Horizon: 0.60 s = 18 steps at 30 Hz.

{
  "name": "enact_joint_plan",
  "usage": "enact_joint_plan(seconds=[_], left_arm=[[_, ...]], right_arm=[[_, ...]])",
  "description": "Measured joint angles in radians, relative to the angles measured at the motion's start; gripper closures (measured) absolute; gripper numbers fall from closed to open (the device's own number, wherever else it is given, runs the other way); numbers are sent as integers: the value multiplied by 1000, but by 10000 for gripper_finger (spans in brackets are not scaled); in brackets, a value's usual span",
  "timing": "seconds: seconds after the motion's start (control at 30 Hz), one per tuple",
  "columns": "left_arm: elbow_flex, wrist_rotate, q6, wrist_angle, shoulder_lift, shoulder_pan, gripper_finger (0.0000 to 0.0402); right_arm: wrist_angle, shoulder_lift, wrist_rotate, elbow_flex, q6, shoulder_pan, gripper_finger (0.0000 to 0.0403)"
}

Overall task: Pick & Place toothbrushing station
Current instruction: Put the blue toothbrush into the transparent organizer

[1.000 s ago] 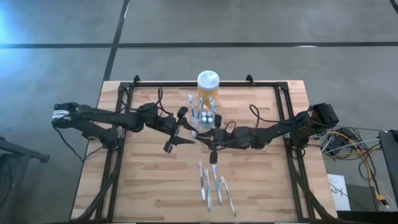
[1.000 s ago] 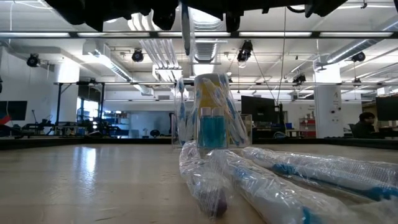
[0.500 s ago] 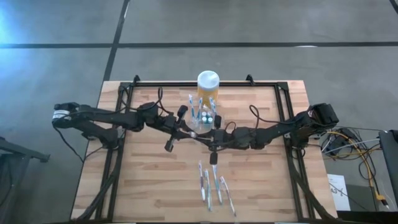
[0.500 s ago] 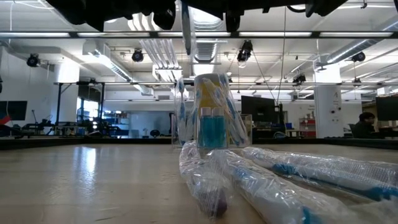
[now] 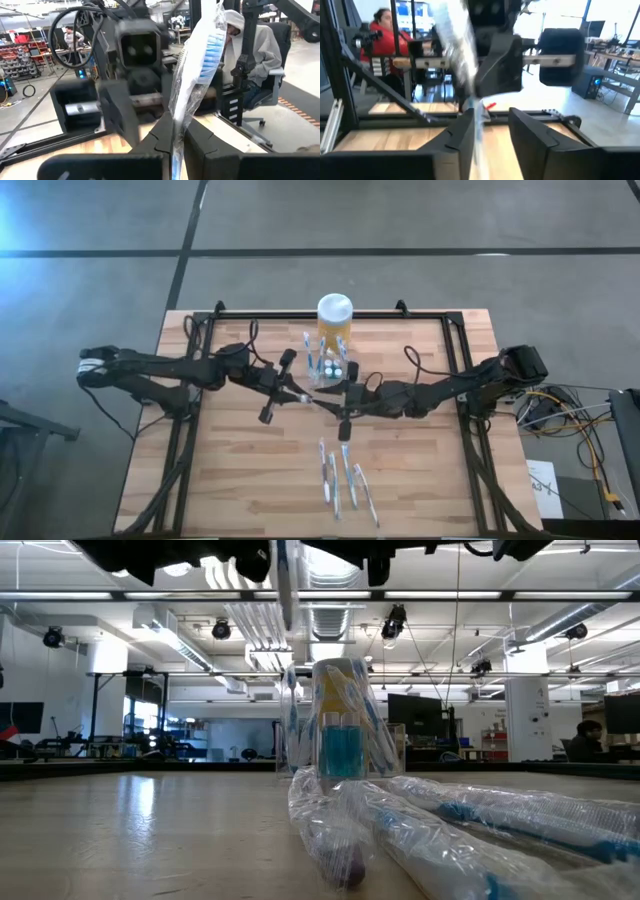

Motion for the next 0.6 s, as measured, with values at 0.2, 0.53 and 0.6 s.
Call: enact_joint_plan(seconds=[0.2, 0.53, 0.6], left_arm=[[-3, -4, 34, -141, -131, 6, 382], [-103, -116, 92, -318, -440, 9, 382], [-134, -129, 92, -310, -497, 9, 382]], right_arm=[[-120, -82, 1, -5, -8, 0, 249], [-212, -421, -121, -177, 12, -52, 281], [-172, -503, -221, -243, 50, -84, 300]])
